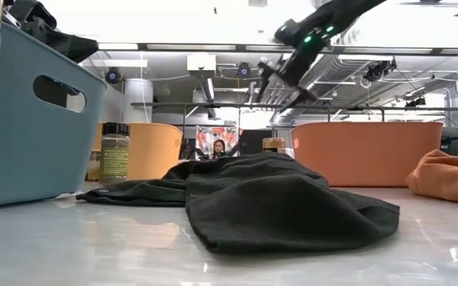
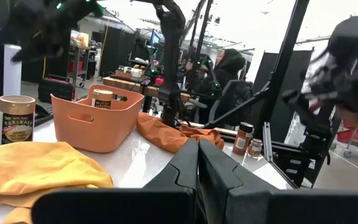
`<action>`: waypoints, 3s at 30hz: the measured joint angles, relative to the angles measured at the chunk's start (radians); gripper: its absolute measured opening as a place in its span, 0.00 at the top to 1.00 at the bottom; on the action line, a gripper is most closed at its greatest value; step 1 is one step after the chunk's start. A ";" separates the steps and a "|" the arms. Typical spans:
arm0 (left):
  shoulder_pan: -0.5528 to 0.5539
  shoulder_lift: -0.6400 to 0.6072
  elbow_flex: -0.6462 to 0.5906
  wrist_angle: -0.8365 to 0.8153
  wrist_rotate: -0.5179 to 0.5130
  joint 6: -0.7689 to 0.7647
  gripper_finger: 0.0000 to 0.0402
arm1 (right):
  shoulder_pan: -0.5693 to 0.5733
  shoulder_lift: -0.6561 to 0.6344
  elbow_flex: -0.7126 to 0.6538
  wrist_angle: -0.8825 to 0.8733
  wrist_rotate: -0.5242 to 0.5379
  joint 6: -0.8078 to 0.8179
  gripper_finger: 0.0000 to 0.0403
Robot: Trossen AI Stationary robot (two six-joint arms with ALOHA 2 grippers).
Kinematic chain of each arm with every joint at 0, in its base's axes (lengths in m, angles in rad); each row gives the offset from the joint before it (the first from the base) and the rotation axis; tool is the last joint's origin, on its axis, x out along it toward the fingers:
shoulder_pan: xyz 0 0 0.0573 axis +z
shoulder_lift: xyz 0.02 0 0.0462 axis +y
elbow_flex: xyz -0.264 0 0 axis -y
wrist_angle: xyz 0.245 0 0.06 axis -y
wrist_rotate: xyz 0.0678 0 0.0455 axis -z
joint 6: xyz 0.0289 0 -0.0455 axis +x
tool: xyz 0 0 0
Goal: Sort spices by type
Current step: Put the top gold spice bottle into the orange bin
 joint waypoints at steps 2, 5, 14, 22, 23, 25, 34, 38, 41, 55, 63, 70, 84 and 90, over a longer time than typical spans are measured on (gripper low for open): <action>0.000 0.000 0.000 0.000 0.000 0.000 1.00 | 0.015 0.072 0.057 -0.040 0.016 -0.036 0.12; 0.000 0.000 0.000 0.000 0.000 0.000 1.00 | 0.034 0.162 0.158 -0.140 0.083 -0.098 0.12; 0.000 0.000 0.000 0.000 0.000 0.000 1.00 | 0.060 0.292 0.377 -0.415 0.225 -0.223 0.12; 0.000 0.000 0.000 0.000 0.000 0.000 1.00 | 0.049 0.293 0.364 -0.480 0.224 -0.223 0.12; 0.000 0.000 0.000 0.000 0.000 0.000 1.00 | 0.047 0.293 0.358 -0.479 0.212 -0.223 0.12; 0.000 0.000 0.000 0.000 0.000 0.000 1.00 | 0.048 0.294 0.343 -0.473 0.199 -0.224 0.12; 0.000 0.000 0.000 0.000 0.000 0.000 1.00 | 0.058 0.294 0.260 -0.410 0.187 -0.223 0.12; 0.000 0.000 0.000 0.000 0.000 0.000 1.00 | 0.058 0.294 0.229 -0.388 0.186 -0.223 0.12; 0.000 0.000 0.000 0.000 0.000 0.000 1.00 | 0.058 0.294 0.211 -0.371 0.181 -0.223 0.12; 0.000 0.000 0.000 0.000 0.000 0.000 1.00 | 0.058 0.297 0.197 -0.330 0.179 -0.231 0.15; 0.000 0.000 0.000 0.000 0.000 0.000 1.00 | 0.058 0.307 0.197 -0.334 0.179 -0.222 0.32; 0.000 0.000 0.000 0.000 0.000 0.000 1.00 | 0.060 0.294 0.227 -0.358 0.191 -0.269 0.32; 0.000 0.000 0.000 0.000 0.000 0.000 1.00 | 0.151 -0.051 0.280 -0.753 0.351 -0.346 0.32; 0.000 0.000 0.000 0.000 0.000 0.000 1.00 | 0.199 -0.116 0.280 -0.947 0.398 -0.226 0.32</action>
